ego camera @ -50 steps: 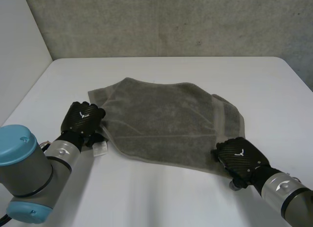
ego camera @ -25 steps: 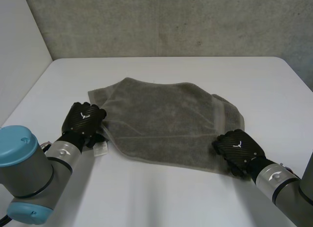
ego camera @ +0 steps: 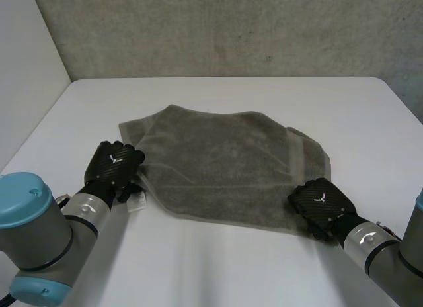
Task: Fold the towel.
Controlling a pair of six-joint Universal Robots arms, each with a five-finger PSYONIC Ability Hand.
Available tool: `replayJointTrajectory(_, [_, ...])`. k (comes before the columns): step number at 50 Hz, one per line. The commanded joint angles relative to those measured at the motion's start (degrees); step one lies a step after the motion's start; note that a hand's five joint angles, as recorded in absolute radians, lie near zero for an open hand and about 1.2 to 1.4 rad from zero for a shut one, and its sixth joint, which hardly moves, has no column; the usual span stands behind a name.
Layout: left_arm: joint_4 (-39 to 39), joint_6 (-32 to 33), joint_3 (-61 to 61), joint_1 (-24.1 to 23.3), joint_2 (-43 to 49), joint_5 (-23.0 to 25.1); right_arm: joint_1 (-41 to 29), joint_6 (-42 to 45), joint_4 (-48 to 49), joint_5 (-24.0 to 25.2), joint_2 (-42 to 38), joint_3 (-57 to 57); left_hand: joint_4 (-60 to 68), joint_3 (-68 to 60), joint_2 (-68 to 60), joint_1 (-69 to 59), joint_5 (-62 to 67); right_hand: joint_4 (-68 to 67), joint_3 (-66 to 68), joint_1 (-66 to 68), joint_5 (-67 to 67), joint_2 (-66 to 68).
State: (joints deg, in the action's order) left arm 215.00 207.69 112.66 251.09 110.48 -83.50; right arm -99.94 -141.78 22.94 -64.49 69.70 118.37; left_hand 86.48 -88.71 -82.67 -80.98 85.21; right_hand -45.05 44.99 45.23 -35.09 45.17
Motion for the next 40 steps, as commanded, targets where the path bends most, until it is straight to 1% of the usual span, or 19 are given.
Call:
replayJointTrajectory(1, [0.0,0.0,0.0,-0.1,0.0,0.0,0.1,-0.1,0.0,0.0,0.0,-0.2,-6.5,8.7,2.7,1.0,-15.2,-11.6,11.7,11.4,-11.6,11.5])
replayJointTrajectory(3, [0.0,0.0,0.1,0.0,-0.2,0.0,0.0,-0.1,0.0,0.0,0.0,-0.2,-6.5,8.7,2.7,1.0,-15.2,-22.8,22.9,22.7,-22.8,22.7])
replayJointTrajectory(4, [0.0,0.0,0.1,0.0,-0.2,0.0,0.0,-0.1,0.0,0.0,0.0,-0.2,-6.5,8.7,2.7,1.0,-15.2,-22.9,23.0,22.7,-22.9,22.8])
replayJointTrajectory(6, [0.0,0.0,0.2,0.0,-0.4,0.0,0.0,-0.1,0.0,0.0,-0.1,-0.3,-6.5,8.7,2.7,1.0,-15.2,-34.9,35.0,34.7,-34.9,34.8])
replayJointTrajectory(18, [0.0,-0.1,0.8,0.0,-1.8,0.0,0.4,-0.2,-0.3,-0.1,0.3,-0.5,-6.5,8.7,2.7,1.0,-15.2,-34.9,35.0,34.8,-34.9,34.8])
replayJointTrajectory(23, [-0.7,-0.2,1.0,-0.3,-3.3,-0.2,0.7,-0.9,-1.9,-0.4,3.5,-1.0,-6.5,8.7,2.7,1.0,-15.2,-34.9,35.0,34.8,-34.9,34.8])
replayJointTrajectory(25, [-0.8,-0.2,1.2,-0.6,-4.6,-0.3,1.4,-1.4,-6.5,-0.3,8.8,-2.0,-6.5,8.7,2.7,1.0,-15.2,-34.9,35.0,34.8,-34.9,34.8])
replayJointTrajectory(26, [-1.0,-0.2,1.4,-0.9,-6.1,-0.4,1.4,-1.4,-6.5,-0.3,8.9,-2.0,-6.5,8.7,2.7,1.0,-15.2,-34.9,35.0,34.8,-34.9,34.8])
replayJointTrajectory(28, [-1.3,-0.3,1.6,-1.0,-7.9,-0.4,2.5,-1.5,-13.6,0.3,12.8,-3.8,-6.5,8.7,2.7,1.0,-15.2,-34.9,35.0,34.8,-34.9,34.8])
replayJointTrajectory(29, [-2.0,-0.5,1.8,-1.1,-9.7,-0.4,2.5,-1.5,-13.6,0.3,12.8,-3.8,-6.5,8.7,2.7,1.0,-15.2,-34.9,35.0,34.8,-34.9,34.8])
replayJointTrajectory(30, [-3.1,-1.2,1.9,-1.2,-11.8,-0.4,2.8,-1.7,-17.3,0.8,14.6,-4.9,-6.5,8.7,2.7,1.0,-15.2,-34.9,35.0,34.8,-34.9,34.8])
replayJointTrajectory(31, [-3.1,-1.2,1.9,-1.2,-11.9,-0.4,2.8,-1.7,-17.3,0.8,14.6,-4.9,-6.5,8.7,2.7,1.0,-15.2,-34.9,35.0,34.8,-34.9,34.8])
replayJointTrajectory(33, [-6.5,-4.1,1.8,-1.3,-16.3,-0.3,3.2,-2.4,-24.0,1.1,18.9,-7.2,-6.5,8.7,2.7,1.0,-15.2,-34.9,35.0,34.8,-34.9,34.8])
replayJointTrajectory(34, [-6.5,-4.1,1.8,-1.3,-16.3,-0.3,3.2,-2.4,-24.1,1.1,18.9,-7.2,-6.5,8.7,2.7,1.0,-15.2,-34.9,35.0,34.8,-34.9,34.8])
replayJointTrajectory(35, [-8.7,-6.0,1.6,-1.3,-18.6,-0.2,3.3,-2.8,-26.9,1.5,21.2,-8.2,-6.5,8.7,2.7,1.0,-15.2,-34.9,35.0,34.8,-34.9,34.8])
replayJointTrajectory(36, [-8.7,-6.1,1.6,-1.3,-18.6,-0.2,3.4,-3.4,-29.5,1.7,23.4,-9.4,-6.5,8.7,2.7,1.0,-15.2,-34.9,35.0,34.8,-34.9,34.8])
replayJointTrajectory(38, [-13.0,-9.9,1.5,-1.1,-22.7,-0.1,3.9,-4.0,-31.9,2.3,25.4,-10.6,-6.5,8.7,2.7,1.0,-15.2,-34.9,35.0,34.8,-34.9,34.8])
replayJointTrajectory(39, [-13.0,-9.9,1.5,-1.1,-22.7,-0.1,3.9,-4.0,-31.9,2.4,25.4,-10.6,-6.5,8.7,2.7,1.0,-15.2,-34.9,35.0,34.8,-34.9,34.8])
replayJointTrajectory(40, [-15.1,-11.2,1.6,-1.0,-24.4,0.0,4.5,-4.4,-34.3,3.2,27.0,-12.1,-6.5,8.7,2.7,1.0,-15.2,-34.9,35.0,34.8,-34.9,34.8])
